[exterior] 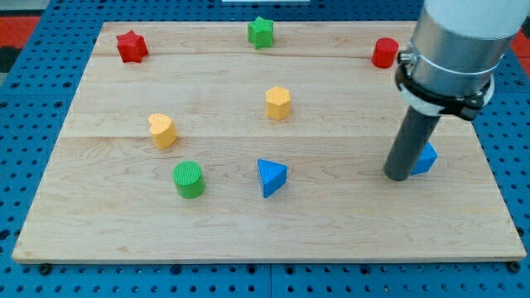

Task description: Push the blue cube slightly up

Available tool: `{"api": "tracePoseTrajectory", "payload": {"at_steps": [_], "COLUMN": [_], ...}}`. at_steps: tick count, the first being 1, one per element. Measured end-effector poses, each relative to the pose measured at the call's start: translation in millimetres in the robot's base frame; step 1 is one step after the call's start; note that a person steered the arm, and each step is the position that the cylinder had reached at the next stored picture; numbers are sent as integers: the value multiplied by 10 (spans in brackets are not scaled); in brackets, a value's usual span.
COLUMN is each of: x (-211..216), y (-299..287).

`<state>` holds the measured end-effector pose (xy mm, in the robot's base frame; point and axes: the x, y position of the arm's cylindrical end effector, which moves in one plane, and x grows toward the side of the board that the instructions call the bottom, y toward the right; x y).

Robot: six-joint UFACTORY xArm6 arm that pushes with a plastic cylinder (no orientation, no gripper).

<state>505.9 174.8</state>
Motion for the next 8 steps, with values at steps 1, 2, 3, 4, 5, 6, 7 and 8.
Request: {"api": "tracePoseTrajectory", "payload": {"at_steps": [1, 2, 3, 4, 5, 6, 7, 8], "x": [-135, -207, -207, -207, 3, 517, 186, -162], "y": [60, 243, 274, 283, 286, 631, 931, 616]}}
